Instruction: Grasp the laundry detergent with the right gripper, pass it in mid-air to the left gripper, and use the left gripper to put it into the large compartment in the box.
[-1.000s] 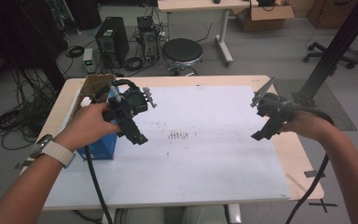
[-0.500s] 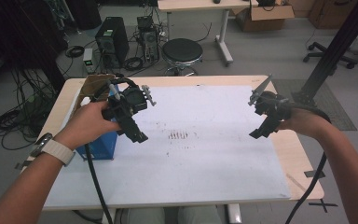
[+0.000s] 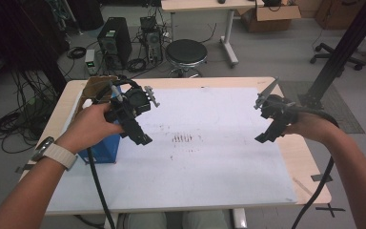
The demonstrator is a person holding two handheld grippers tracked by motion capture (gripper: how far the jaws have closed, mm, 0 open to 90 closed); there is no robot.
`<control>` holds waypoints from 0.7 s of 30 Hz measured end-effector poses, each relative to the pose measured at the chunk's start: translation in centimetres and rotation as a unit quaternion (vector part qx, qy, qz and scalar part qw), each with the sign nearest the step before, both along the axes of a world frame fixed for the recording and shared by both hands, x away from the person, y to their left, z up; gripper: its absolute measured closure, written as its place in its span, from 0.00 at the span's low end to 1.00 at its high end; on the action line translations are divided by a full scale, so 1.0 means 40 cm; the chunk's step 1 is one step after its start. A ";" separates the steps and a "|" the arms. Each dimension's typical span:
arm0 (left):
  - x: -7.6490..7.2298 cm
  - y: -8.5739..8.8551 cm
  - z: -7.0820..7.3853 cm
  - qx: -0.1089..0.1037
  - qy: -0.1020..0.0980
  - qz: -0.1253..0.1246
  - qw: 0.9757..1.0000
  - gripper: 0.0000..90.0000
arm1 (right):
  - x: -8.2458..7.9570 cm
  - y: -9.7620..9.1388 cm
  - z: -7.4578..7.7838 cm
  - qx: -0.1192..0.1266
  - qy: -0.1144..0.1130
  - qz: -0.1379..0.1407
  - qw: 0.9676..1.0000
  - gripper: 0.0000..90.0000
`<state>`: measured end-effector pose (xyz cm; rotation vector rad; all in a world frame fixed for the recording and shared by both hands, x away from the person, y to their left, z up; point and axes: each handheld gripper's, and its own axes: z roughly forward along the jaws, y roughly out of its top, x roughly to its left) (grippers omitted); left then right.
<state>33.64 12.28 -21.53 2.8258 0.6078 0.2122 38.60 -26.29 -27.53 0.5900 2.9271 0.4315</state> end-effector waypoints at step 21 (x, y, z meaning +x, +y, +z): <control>-0.002 0.009 0.003 -0.004 -0.003 0.005 1.000 0.09 | -0.008 0.002 -0.003 -0.001 0.000 0.003 1.000 0.08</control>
